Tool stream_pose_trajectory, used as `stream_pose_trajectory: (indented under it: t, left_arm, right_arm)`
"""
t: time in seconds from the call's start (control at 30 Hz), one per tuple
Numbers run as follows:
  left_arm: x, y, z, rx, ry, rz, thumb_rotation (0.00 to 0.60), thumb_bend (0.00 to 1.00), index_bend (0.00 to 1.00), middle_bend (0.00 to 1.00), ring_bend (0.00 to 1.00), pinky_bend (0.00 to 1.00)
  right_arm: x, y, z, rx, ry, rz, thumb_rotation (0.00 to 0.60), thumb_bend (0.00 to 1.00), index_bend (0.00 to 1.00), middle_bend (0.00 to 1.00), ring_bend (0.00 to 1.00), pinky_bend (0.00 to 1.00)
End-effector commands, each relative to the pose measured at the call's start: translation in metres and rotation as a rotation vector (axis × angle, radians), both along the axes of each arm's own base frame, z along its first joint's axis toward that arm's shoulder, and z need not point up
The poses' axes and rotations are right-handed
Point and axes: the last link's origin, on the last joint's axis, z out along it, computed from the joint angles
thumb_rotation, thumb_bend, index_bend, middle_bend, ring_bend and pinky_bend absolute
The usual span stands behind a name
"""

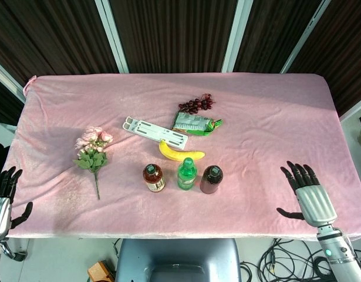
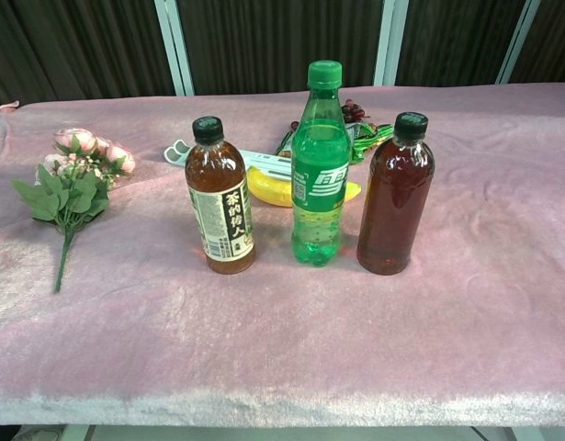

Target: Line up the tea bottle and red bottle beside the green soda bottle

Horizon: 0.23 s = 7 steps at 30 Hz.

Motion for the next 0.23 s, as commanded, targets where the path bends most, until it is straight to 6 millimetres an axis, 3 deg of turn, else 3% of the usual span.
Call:
stream_pose_trajectory:
  t: [0.03,0.23]
  left_arm:
    - [-0.0069,-0.0316,0.0111,0.044,-0.032,0.058,0.6,0.36,0.0,0.0,0.0,0.0]
    - [-0.0036,-0.0317,0.0075,0.017,-0.035,0.028,0.6,0.36,0.0,0.0,0.0,0.0]
  right_arm:
    - [0.0051,-0.0009,-0.0006,0.0,0.032,-0.056,0.6,0.22,0.0,0.0,0.0,0.01]
    - [0.0045,-0.0006,-0.0008,0.002,0.038,-0.06,0.6,0.22,0.0,0.0,0.0,0.01]
